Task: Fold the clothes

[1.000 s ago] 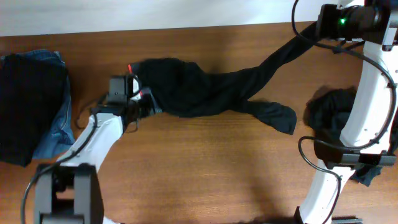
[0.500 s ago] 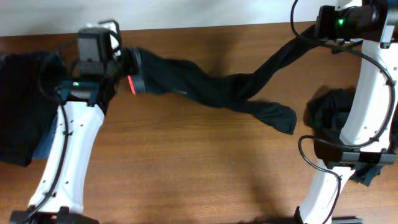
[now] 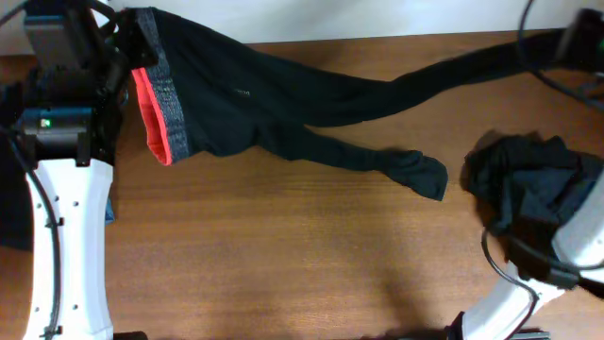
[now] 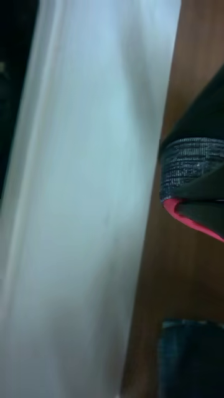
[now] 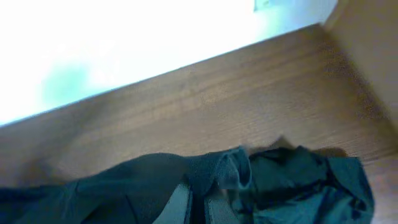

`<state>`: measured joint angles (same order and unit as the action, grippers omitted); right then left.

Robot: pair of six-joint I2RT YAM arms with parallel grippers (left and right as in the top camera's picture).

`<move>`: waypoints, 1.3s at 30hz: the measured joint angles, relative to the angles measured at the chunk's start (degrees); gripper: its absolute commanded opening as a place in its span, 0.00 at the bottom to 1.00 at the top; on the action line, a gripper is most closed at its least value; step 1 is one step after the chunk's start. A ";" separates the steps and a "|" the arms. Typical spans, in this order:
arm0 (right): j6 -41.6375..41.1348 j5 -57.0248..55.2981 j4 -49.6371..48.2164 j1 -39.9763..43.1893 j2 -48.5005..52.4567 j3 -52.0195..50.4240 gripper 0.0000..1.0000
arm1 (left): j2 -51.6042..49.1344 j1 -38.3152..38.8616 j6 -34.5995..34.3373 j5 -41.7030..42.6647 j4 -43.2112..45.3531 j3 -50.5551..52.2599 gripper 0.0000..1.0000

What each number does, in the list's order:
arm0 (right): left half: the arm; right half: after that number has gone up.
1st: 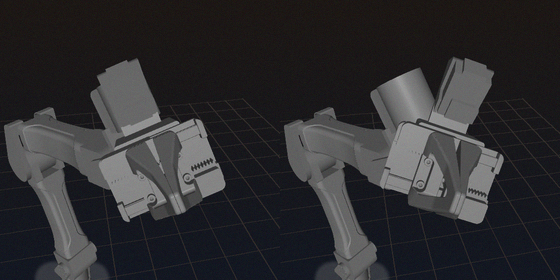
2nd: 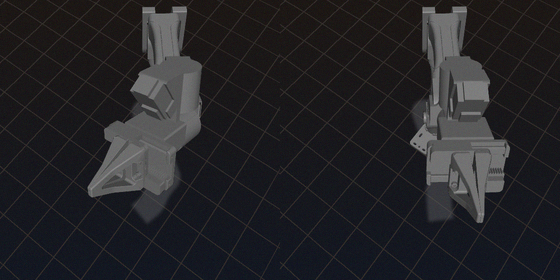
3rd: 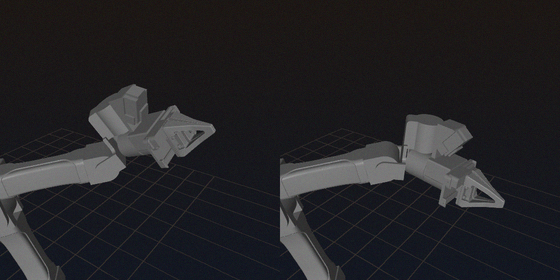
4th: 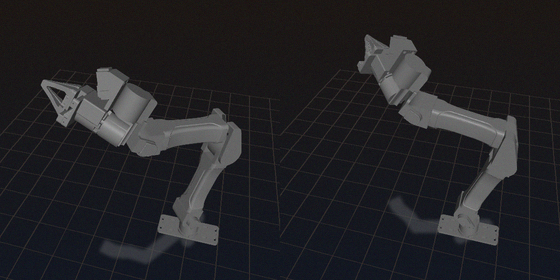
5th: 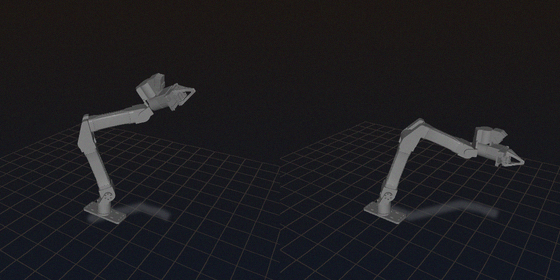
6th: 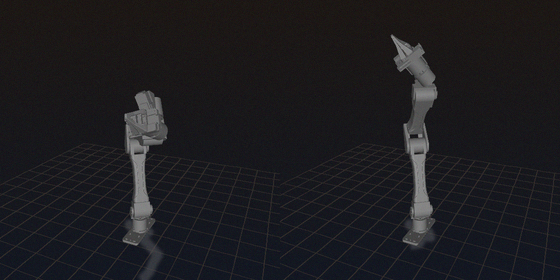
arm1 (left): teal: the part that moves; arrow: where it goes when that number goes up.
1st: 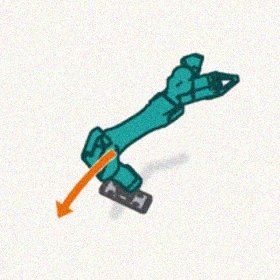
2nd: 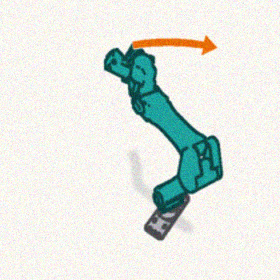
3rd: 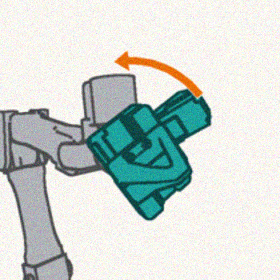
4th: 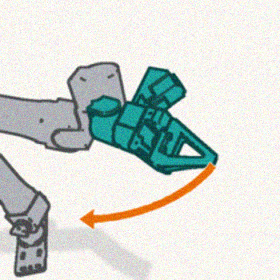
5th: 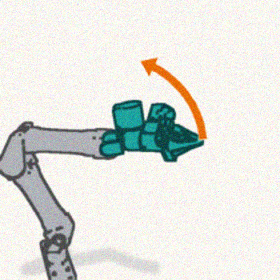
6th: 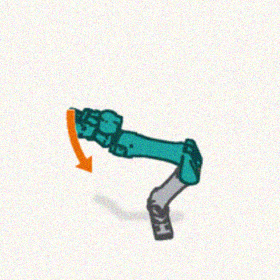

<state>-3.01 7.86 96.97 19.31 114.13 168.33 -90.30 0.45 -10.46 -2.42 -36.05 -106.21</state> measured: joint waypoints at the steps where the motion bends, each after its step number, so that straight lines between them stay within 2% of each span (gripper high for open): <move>1: -0.02 0.68 0.00 1.05 -1.29 0.00 0.04 | 0.00 0.02 0.07 0.02 -0.35 -0.90 0.00; 8: -0.02 3.65 0.00 6.54 -5.81 0.00 0.04 | 0.00 0.02 0.44 0.09 -4.04 -8.17 0.00; 12: -0.04 5.92 0.00 9.31 -8.44 -0.02 0.04 | 0.11 1.11 1.18 0.09 -9.35 -14.80 0.00; 20: -0.02 7.28 0.00 10.01 -16.96 -0.04 0.04 | 2.80 4.70 4.17 0.22 -18.67 -25.64 0.01; 31: -0.04 5.22 0.00 10.03 -31.26 0.04 0.04 | 14.16 5.07 5.14 0.20 -25.68 -28.72 0.01; 39: -0.02 4.66 0.00 10.03 -32.54 -4.28 0.04 | 15.10 5.07 5.14 -0.26 -26.75 -29.53 0.00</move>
<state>-3.03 12.51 96.97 29.34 81.58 164.05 -75.20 5.52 -5.32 -2.68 -62.81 -135.74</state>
